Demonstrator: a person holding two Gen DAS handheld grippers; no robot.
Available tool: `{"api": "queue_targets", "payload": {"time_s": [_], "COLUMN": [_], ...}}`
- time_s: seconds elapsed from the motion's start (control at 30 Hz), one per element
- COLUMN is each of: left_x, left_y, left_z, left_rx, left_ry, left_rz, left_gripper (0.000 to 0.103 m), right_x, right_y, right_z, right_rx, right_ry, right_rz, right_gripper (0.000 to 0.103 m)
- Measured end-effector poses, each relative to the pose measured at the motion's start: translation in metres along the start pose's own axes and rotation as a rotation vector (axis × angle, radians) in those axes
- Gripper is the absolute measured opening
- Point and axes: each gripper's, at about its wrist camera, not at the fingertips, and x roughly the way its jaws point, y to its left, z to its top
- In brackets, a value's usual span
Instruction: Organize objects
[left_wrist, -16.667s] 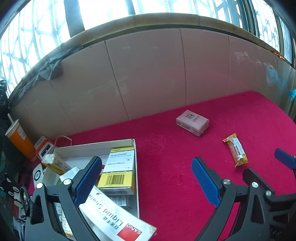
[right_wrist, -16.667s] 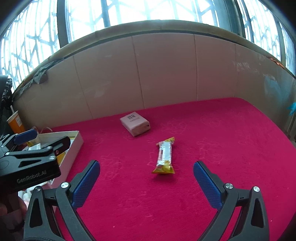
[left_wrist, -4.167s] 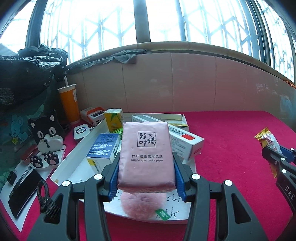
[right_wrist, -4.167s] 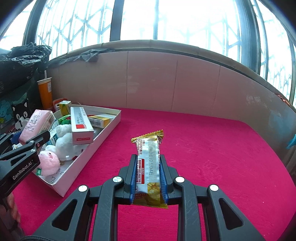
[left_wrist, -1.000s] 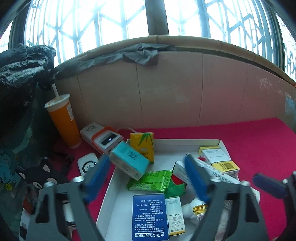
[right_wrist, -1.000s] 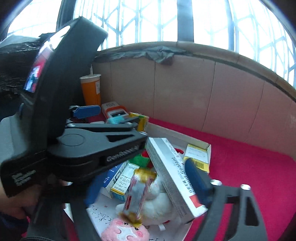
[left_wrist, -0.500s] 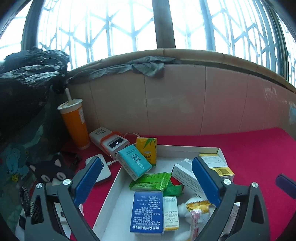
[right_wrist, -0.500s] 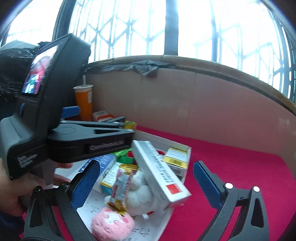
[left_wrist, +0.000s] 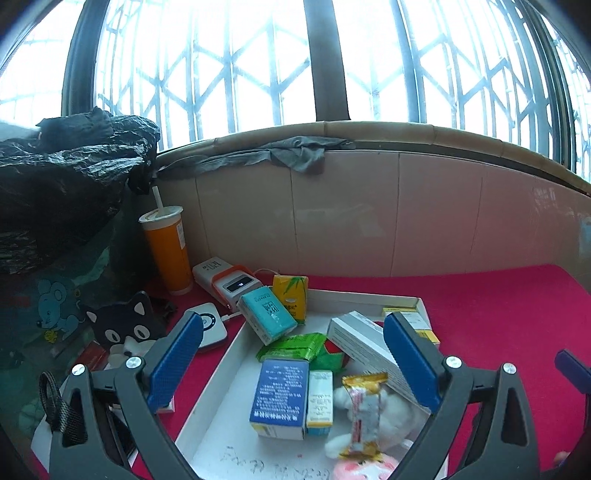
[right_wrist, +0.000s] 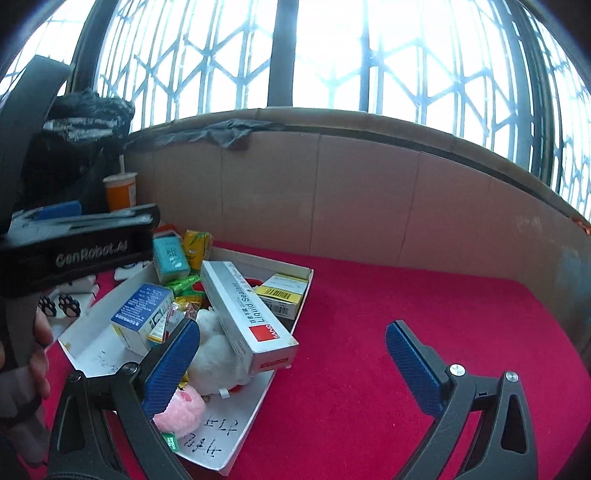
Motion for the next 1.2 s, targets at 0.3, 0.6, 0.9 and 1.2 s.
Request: {"api": "queue_targets", "payload": {"time_s": [0.3,0.6,0.9,1.2], "left_x": [-0.023,-0.037,-0.055,-0.083], "left_y": [0.001,0.000,-0.017,-0.033], "left_z": [-0.006,-0.010,-0.027,-0.017], "left_rx": [-0.079,-0.048,-0.059,-0.057], "left_ry": [0.023,0.024,0.120,0.094], "left_rz": [-0.083,0.065,0.001,-0.036], "left_gripper": [0.098,0.098,0.098,0.098], "right_x": [-0.032,-0.040,-0.065,-0.090], "right_y": [-0.037,-0.057,-0.072,-0.078], "right_z": [-0.004,-0.017,-0.021,-0.022], "right_rx": [0.131,0.181,0.197,0.193], "right_ry": [-0.082,-0.051,-0.092,-0.145], "right_rz": [-0.064,-0.081,-0.096,-0.109], "right_gripper": [0.103,0.103,0.103,0.103]}}
